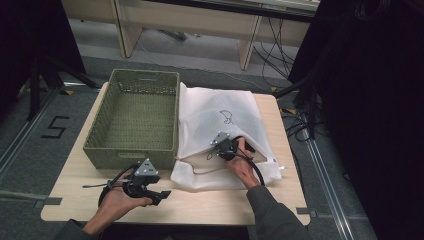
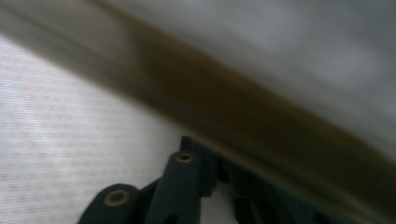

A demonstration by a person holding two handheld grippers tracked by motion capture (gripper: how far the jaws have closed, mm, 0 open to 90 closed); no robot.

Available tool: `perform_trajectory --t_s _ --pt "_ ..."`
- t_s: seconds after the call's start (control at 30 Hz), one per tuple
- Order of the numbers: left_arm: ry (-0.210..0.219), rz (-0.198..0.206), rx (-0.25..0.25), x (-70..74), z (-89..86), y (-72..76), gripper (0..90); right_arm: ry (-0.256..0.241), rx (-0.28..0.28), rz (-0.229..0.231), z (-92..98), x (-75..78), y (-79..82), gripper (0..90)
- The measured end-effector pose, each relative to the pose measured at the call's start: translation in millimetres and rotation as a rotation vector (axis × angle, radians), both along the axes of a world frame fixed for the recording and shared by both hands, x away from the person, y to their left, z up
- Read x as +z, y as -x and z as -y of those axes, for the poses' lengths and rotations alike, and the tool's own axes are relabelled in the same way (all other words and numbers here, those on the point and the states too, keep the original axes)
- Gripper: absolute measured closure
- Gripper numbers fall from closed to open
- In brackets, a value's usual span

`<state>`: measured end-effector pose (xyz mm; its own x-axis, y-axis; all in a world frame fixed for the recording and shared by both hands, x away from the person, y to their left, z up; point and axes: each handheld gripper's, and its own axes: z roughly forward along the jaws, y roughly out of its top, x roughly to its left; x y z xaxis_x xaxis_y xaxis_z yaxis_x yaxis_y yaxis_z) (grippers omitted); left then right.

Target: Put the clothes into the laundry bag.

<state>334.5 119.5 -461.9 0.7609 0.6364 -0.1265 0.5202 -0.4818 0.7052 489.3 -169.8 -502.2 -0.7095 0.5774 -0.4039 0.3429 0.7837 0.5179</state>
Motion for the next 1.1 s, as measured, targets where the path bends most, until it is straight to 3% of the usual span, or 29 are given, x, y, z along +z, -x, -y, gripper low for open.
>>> perform_trajectory --t_s 0.07,0.13,0.33,0.43,0.53,0.6,0.63,0.67,0.8,0.83,0.9,0.93,0.97,1.0,1.07,1.1 --pt "-0.002 0.001 0.0 0.0 0.3 0.5 36.0 0.001 -0.023 0.009 2.9 2.6 1.0 73.4" --pt "0.007 -0.007 0.009 -0.3 1.5 1.5 35.9 -0.046 -0.02 -0.014 7.3 9.8 7.2 65.4" --pt "0.01 0.006 0.001 0.9 4.2 2.5 35.5 -0.147 0.001 -0.048 20.1 33.5 29.9 61.4" --pt "0.014 0.024 -0.031 2.4 12.4 2.3 36.6 -0.195 -0.02 -0.059 30.9 36.8 37.0 62.3" --pt "0.023 0.036 -0.074 1.0 32.2 -2.5 38.9 -0.213 -0.054 -0.091 38.7 36.4 40.9 65.2" --pt "0.01 0.058 -0.114 0.6 48.3 -8.0 40.9 -0.23 -0.069 -0.083 41.3 34.2 39.9 67.5" --pt "0.02 0.065 -0.132 -0.7 57.5 -11.5 41.4 -0.228 -0.079 -0.1 42.5 35.2 39.1 68.2" --pt "0.025 0.072 -0.144 -1.6 66.6 -14.7 42.7 -0.24 -0.089 -0.085 42.6 33.5 38.0 69.2" --pt "0.036 0.079 -0.196 -9.9 103.1 -29.6 44.0 -0.261 -0.102 -0.089 46.6 32.5 35.4 72.6" --pt "0.034 0.074 -0.214 -12.8 111.4 -32.6 44.0 -0.254 -0.102 -0.111 48.0 33.1 35.1 74.0" --pt "0.007 0.088 -0.244 -19.7 124.8 -39.2 44.3 -0.262 -0.104 -0.12 48.7 30.8 34.5 77.5" --pt "-0.011 0.076 -0.245 -23.8 129.4 -42.5 44.8 -0.262 -0.102 -0.127 48.6 29.2 34.0 79.1" --pt "-0.063 0.079 -0.281 -26.8 130.7 -48.1 44.8 -0.263 -0.103 -0.126 48.4 27.7 33.2 80.7" --pt "-0.059 0.075 -0.279 -32.4 134.4 -50.9 47.1 -0.255 -0.094 -0.128 48.6 27.3 32.7 82.1" --pt "-0.109 0.066 -0.29 -42.3 137.3 -53.5 59.6 -0.262 -0.101 -0.142 47.1 26.1 32.6 83.6" --pt "-0.11 0.086 -0.282 -44.7 137.6 -52.1 64.4 -0.26 -0.092 -0.149 47.2 26.2 32.0 84.0"
